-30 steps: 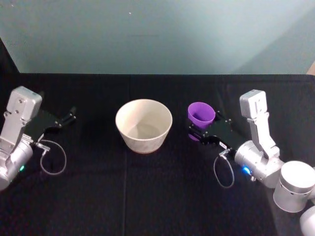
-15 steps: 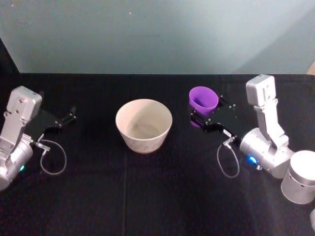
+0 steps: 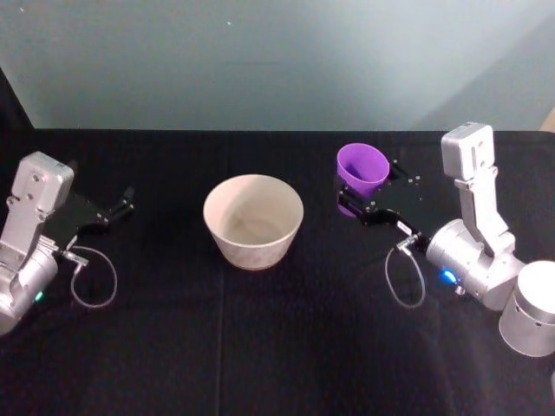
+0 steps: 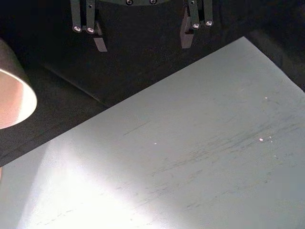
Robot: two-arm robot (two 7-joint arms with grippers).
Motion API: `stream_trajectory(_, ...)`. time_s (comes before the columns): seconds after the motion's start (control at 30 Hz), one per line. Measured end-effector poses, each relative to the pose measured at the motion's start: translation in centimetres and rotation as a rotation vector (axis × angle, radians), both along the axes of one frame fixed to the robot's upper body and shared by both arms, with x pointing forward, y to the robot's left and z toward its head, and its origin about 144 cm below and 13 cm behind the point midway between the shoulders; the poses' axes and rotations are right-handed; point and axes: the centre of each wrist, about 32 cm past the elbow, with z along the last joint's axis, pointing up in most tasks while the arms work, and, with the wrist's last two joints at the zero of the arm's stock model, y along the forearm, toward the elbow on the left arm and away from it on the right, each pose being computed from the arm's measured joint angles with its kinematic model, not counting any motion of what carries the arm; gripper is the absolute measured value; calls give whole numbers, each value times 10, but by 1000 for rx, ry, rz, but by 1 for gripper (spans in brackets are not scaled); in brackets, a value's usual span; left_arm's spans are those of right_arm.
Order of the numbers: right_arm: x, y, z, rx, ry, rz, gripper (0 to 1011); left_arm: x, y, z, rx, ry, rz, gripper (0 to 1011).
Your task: Pick up the cup and pour the mung beans from the cup into the bowl.
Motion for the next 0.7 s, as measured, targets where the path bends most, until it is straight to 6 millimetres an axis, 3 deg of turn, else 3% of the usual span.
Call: stream_trajectory(0.7,0,0,0,-1,-1,2,726,0,0,0,0,0,0,1000)
